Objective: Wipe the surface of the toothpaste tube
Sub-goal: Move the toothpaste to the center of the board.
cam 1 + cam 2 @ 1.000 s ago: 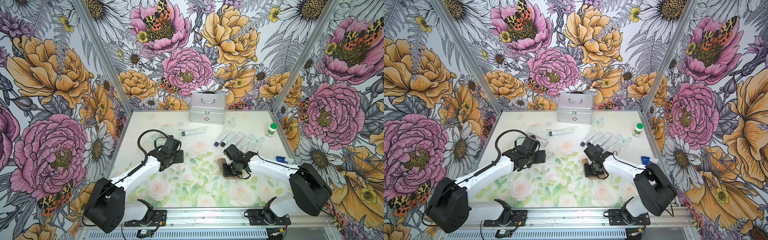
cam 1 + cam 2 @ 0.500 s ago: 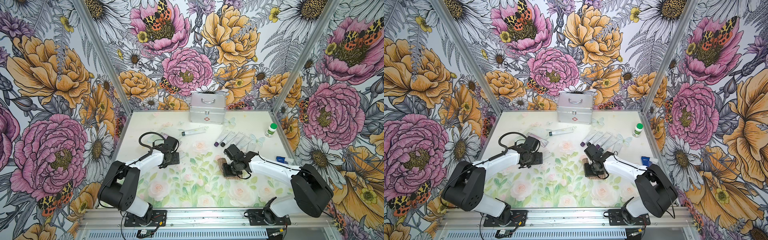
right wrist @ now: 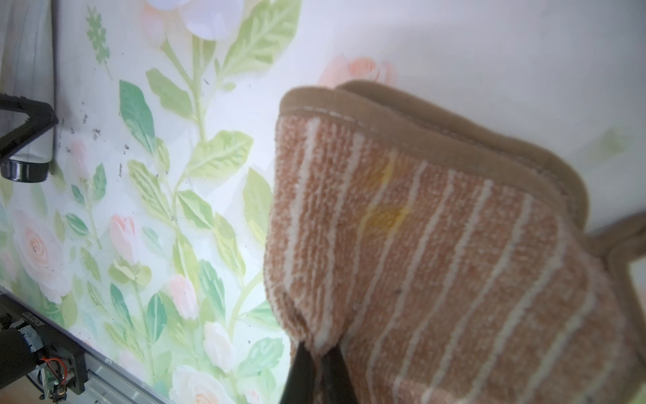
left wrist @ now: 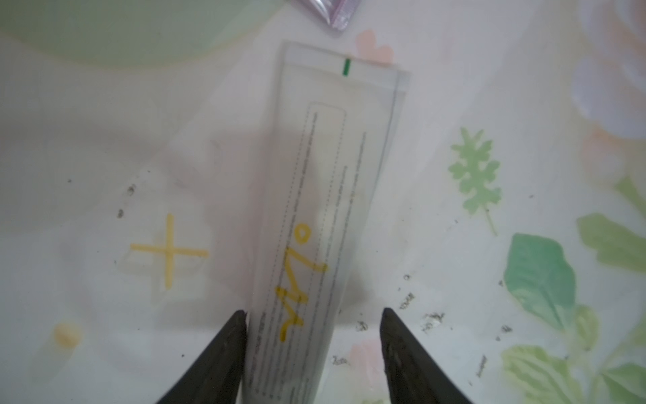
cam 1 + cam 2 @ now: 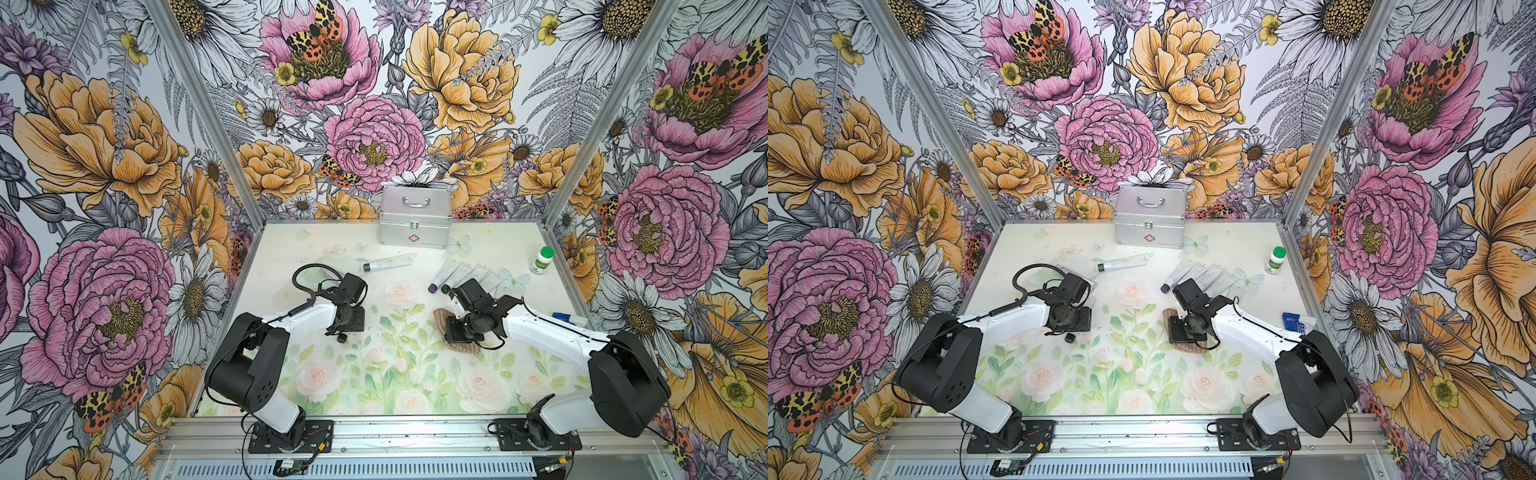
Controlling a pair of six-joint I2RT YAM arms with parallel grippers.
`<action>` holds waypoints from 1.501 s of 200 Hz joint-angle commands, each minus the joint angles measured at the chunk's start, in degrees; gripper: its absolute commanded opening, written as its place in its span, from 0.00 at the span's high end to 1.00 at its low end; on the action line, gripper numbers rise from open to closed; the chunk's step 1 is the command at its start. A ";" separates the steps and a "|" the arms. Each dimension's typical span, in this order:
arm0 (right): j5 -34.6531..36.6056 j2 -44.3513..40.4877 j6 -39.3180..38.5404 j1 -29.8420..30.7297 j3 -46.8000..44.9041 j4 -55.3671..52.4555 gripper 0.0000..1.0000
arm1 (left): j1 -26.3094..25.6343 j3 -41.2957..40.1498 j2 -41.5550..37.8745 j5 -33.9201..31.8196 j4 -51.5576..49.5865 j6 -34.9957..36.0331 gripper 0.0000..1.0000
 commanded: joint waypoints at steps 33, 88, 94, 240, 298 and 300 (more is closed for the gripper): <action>-2.64 -1.25 -1.46 -1.26 3.24 -1.21 1.00 | -5.07 2.77 3.67 2.20 0.35 1.38 0.56; -2.79 -1.99 -2.19 -3.24 3.08 -1.90 1.00 | -13.09 4.59 7.39 3.66 1.25 3.56 0.61; -2.78 -1.96 -2.35 -3.45 3.08 -2.07 1.00 | -14.03 4.82 7.73 3.71 1.33 3.68 0.61; -2.65 -1.09 -3.95 -6.03 3.08 -3.11 1.00 | -23.81 -7.66 -9.62 1.73 14.98 0.55 0.27; -2.51 -0.10 -4.30 -6.11 3.19 -3.08 1.00 | -27.85 -23.54 -28.13 -4.51 27.56 -3.42 0.18; -2.48 -0.10 -4.30 -6.08 3.22 -3.11 1.00 | -28.23 -23.95 -28.38 -4.51 27.98 -3.47 0.18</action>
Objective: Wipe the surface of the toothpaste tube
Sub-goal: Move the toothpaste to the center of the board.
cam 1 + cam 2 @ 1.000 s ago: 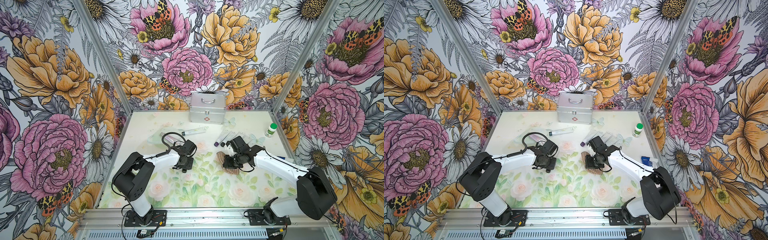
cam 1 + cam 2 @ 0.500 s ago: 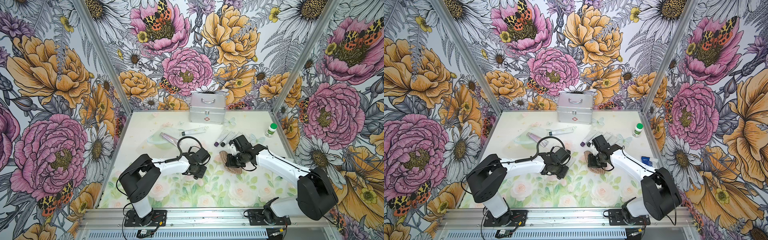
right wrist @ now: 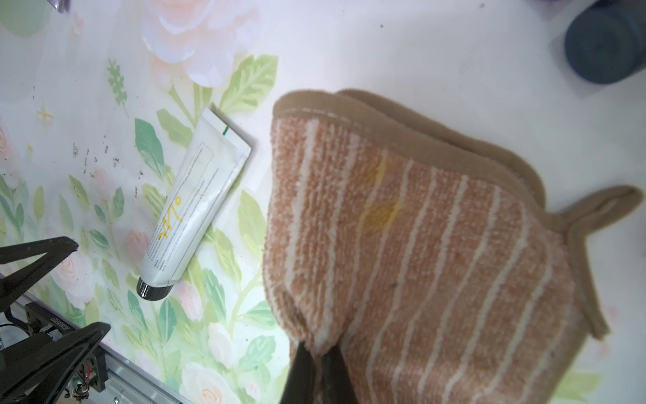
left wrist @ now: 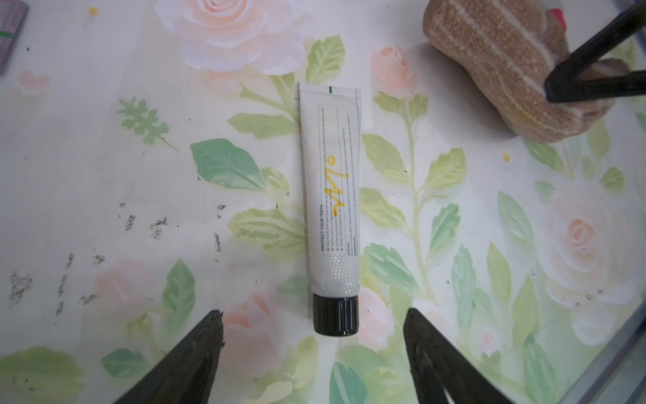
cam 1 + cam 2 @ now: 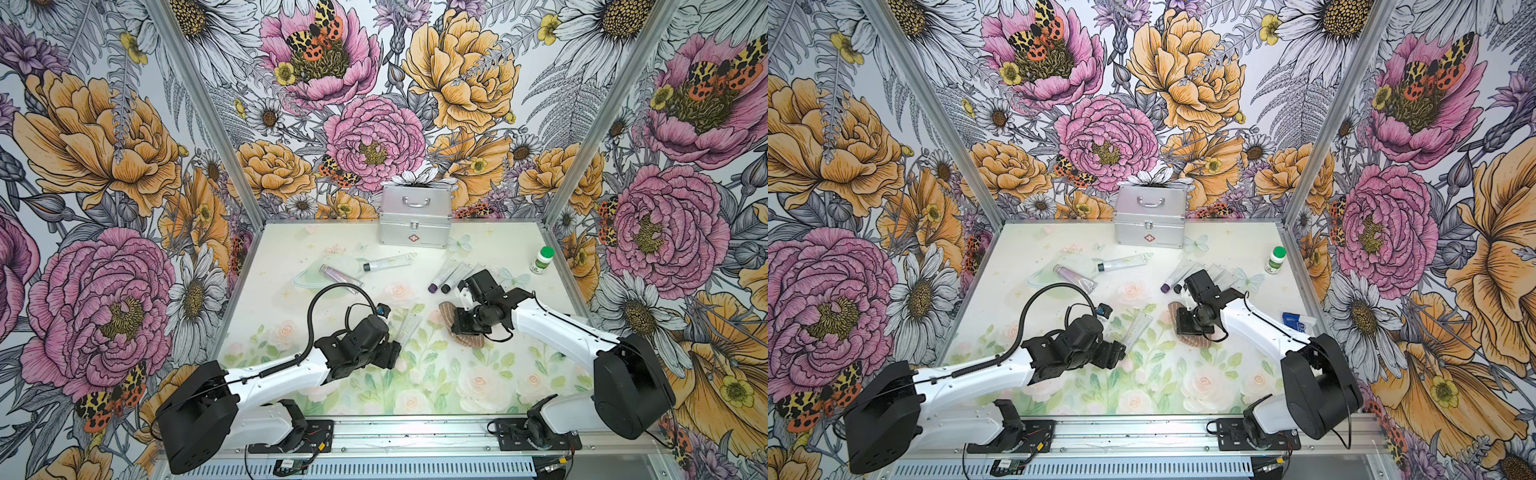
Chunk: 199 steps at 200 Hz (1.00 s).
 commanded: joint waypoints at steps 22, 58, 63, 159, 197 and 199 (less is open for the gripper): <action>0.01 0.98 -1.07 -0.57 1.60 -0.27 1.00 | -5.63 -6.93 -5.70 -7.34 11.71 -2.75 0.17; -0.14 1.10 -0.78 -0.52 1.94 -0.27 1.00 | -8.72 -6.71 1.99 -9.00 15.84 -3.21 0.18; -0.14 1.02 -0.72 -0.55 1.96 -0.29 1.00 | -8.92 -6.50 3.12 -9.43 16.31 -3.27 0.18; -0.08 1.21 -0.85 -0.58 2.02 -0.64 1.00 | -6.98 -6.14 14.75 -8.86 24.63 -1.53 0.36; 0.04 1.44 -0.81 -0.56 2.32 -0.73 1.00 | -5.07 -7.05 14.69 -6.67 25.64 -0.12 0.48; 0.03 1.50 -0.83 -0.59 2.31 -0.76 1.00 | -5.05 -7.12 14.69 -6.63 25.60 -0.05 0.48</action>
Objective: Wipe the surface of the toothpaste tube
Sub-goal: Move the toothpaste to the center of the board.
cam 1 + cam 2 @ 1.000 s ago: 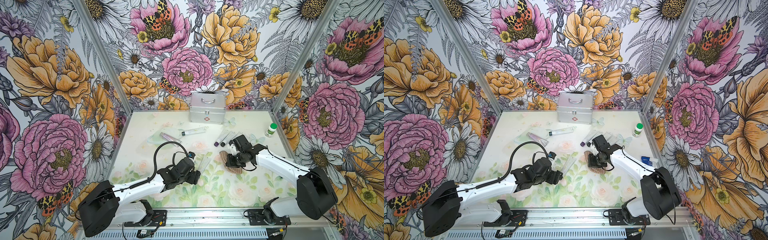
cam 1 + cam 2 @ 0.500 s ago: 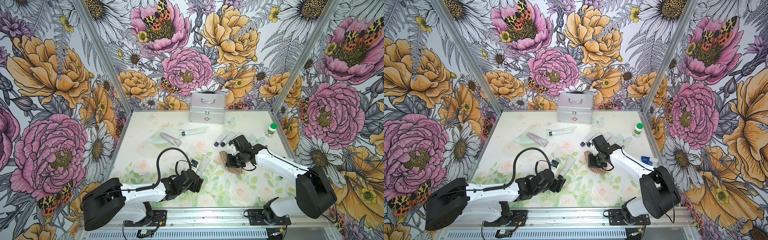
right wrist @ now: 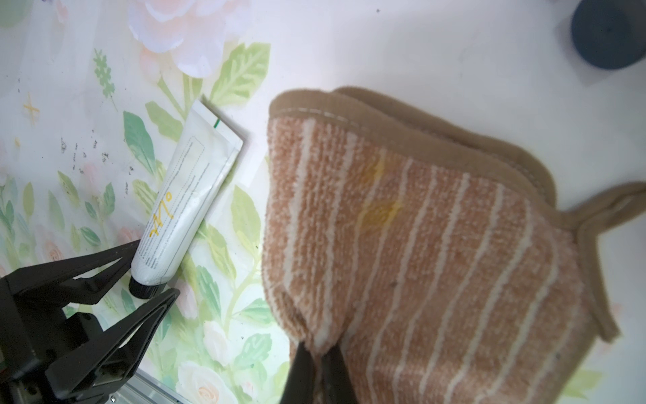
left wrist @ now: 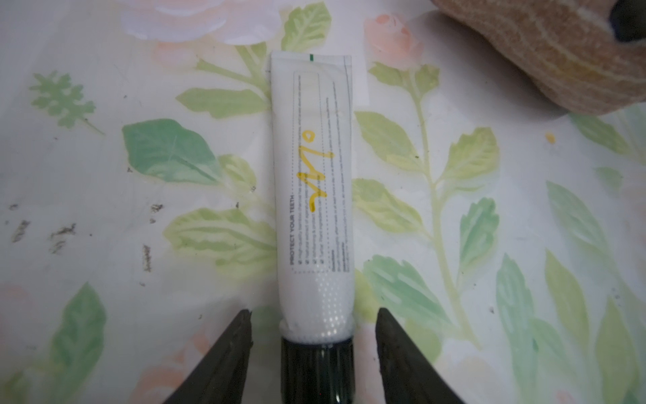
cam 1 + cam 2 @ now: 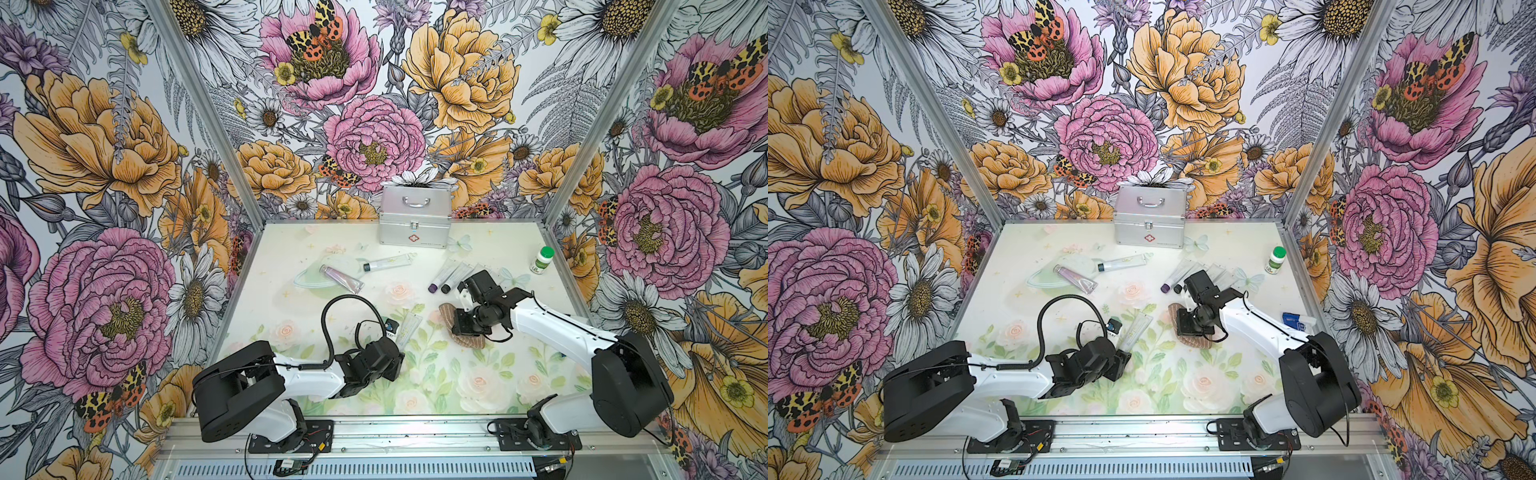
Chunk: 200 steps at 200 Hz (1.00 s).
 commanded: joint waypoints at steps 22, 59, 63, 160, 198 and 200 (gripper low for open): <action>0.16 1.06 -0.69 -0.55 2.52 -0.28 1.00 | 1.39 -0.94 -0.10 2.27 2.61 1.56 0.53; 0.06 1.75 -0.62 -0.54 3.13 -0.32 1.00 | 1.29 -1.83 0.79 3.25 3.89 1.44 0.54; 0.03 1.75 -0.63 -0.57 3.18 -0.40 1.00 | 1.30 -1.86 0.96 3.25 4.01 1.39 0.54; -0.21 2.25 -0.58 -0.56 3.75 -0.47 1.00 | -0.40 -2.50 0.46 6.05 3.84 1.22 0.68; -3.53 2.96 -0.12 -0.52 6.30 -0.42 1.00 | -3.45 -1.22 0.67 6.54 2.67 1.09 0.69; -3.74 3.10 -0.14 -0.51 6.51 -0.46 1.00 | -3.69 -1.13 0.71 6.51 2.54 1.11 0.69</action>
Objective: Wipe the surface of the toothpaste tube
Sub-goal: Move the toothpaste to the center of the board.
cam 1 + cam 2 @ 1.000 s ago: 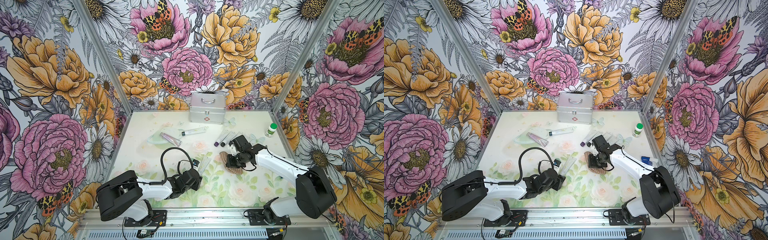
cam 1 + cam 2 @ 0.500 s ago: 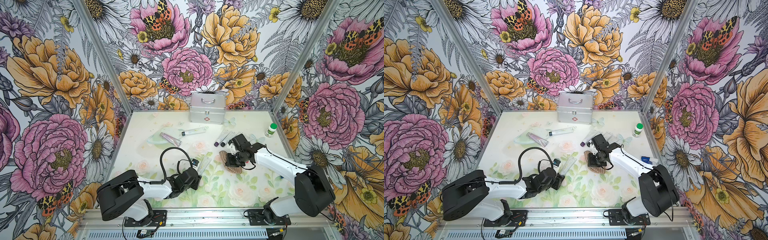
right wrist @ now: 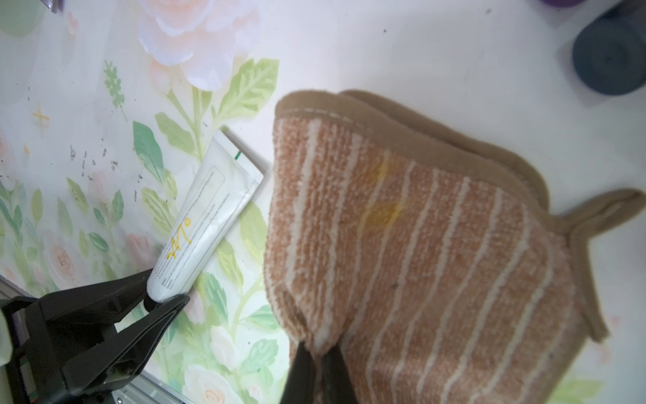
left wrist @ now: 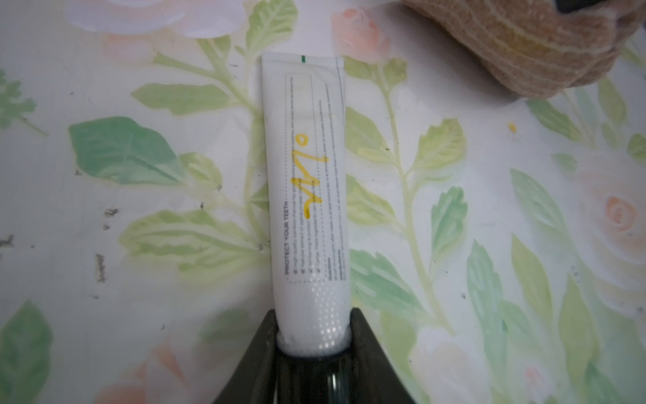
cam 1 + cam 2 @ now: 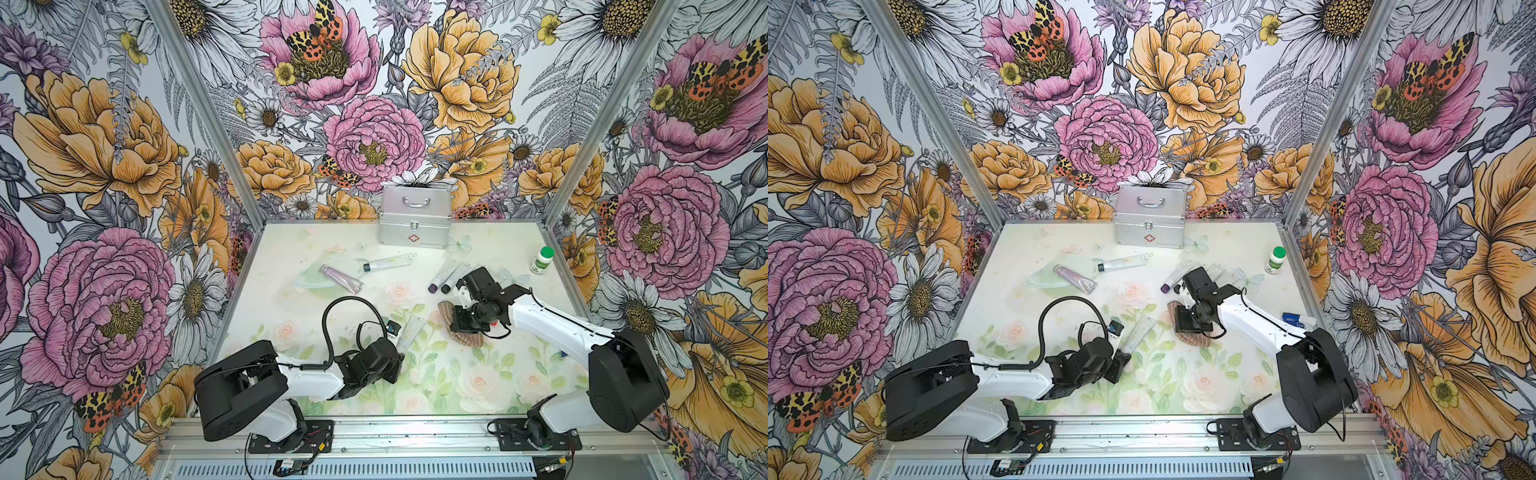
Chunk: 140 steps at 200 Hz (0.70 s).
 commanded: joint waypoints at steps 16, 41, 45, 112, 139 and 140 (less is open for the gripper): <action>-4.44 2.24 0.26 -0.15 5.23 0.35 1.00 | -3.54 1.32 0.86 1.89 -1.98 0.01 0.69; -5.46 4.74 0.68 1.75 7.79 0.50 1.00 | -5.65 2.35 2.64 1.55 -2.11 -0.29 0.69; -5.49 5.20 0.73 2.30 8.18 0.50 1.00 | -5.93 2.56 3.03 1.38 -2.13 -0.25 0.69; -6.65 9.91 3.06 8.59 6.86 3.97 1.00 | -8.11 4.59 7.24 -0.40 -1.94 -0.80 0.69; -8.13 10.34 4.55 9.37 4.19 6.87 1.00 | -8.11 4.34 6.91 -0.40 -1.95 -0.64 0.69; -8.16 10.37 4.61 9.49 4.12 6.95 1.00 | -8.11 4.38 6.91 -0.38 -1.95 -0.66 0.69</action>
